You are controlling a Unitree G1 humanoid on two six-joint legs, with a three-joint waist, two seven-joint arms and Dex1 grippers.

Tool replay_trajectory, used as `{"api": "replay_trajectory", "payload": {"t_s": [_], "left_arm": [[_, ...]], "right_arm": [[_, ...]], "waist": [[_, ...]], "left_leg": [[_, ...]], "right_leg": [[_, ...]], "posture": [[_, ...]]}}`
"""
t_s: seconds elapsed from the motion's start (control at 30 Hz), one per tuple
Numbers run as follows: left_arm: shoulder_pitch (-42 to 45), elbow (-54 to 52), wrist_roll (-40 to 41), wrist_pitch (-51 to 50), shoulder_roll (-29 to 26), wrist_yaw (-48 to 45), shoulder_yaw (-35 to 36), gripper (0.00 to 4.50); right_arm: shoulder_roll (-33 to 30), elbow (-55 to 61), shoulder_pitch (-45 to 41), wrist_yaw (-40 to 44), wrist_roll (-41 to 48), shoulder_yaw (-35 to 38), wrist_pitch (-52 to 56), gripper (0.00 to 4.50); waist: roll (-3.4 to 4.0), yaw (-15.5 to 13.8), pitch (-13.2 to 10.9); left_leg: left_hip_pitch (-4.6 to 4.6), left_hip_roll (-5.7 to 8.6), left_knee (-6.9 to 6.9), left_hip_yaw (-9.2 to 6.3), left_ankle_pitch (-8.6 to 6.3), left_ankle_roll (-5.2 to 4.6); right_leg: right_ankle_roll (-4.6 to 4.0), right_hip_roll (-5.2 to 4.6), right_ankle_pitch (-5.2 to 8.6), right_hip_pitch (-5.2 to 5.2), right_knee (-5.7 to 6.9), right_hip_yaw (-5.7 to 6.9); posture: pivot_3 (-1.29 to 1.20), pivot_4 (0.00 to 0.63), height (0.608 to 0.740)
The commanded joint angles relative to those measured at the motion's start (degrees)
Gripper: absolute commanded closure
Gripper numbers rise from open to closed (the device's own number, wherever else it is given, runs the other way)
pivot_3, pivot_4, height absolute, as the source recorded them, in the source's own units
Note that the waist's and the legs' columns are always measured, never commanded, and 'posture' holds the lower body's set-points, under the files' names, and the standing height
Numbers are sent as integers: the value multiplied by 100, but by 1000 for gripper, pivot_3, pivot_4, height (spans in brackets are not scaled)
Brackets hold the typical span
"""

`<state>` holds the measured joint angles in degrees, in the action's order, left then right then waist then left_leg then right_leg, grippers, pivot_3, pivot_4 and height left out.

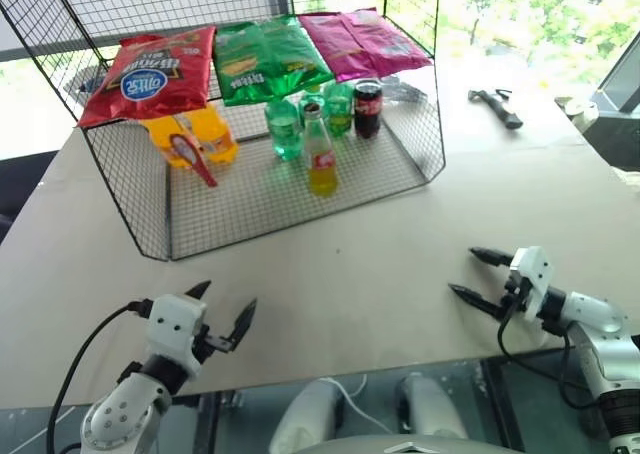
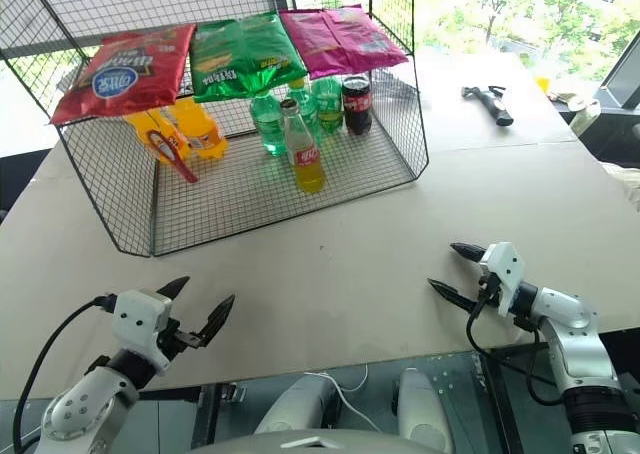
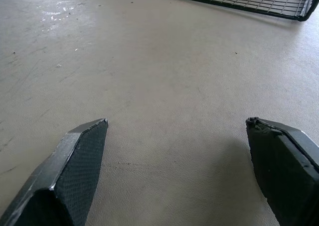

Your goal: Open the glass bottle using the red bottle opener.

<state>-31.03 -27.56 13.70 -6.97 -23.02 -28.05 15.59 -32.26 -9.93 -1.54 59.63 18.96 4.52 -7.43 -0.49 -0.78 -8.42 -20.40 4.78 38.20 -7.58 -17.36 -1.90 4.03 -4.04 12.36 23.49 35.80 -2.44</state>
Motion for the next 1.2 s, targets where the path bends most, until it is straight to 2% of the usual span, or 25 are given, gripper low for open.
{"api": "replay_trajectory", "payload": {"t_s": [0.03,0.17,0.93,1.2], "left_arm": [[102,-187,114,-7,-107,-61,137,0],[360,-75,101,-59,-134,-68,52,0],[588,107,56,-28,-53,-65,-19,0],[1132,253,-98,8,-5,310,98,0]], "right_arm": [[13,111,11,-47,28,78,-97,31],[84,174,54,-157,10,57,-128,31],[106,279,94,-267,33,80,-211,31],[236,1034,-158,-245,233,-212,233,31]], "waist": [[0,0,0],[0,-5,0],[0,2,0],[1,3,-1]], "left_leg": [[0,0,0,0,0,0],[0,0,0,-5,1,1],[-5,0,0,0,6,10],[-5,0,0,-2,7,11]], "right_leg": [[0,0,0,0,0,0],[0,1,0,-1,1,6],[0,1,-1,8,2,0],[0,2,-1,8,3,1]], "posture": [[0,150,740],[0,150,740],[0,150,740],[0,150,740]]}}
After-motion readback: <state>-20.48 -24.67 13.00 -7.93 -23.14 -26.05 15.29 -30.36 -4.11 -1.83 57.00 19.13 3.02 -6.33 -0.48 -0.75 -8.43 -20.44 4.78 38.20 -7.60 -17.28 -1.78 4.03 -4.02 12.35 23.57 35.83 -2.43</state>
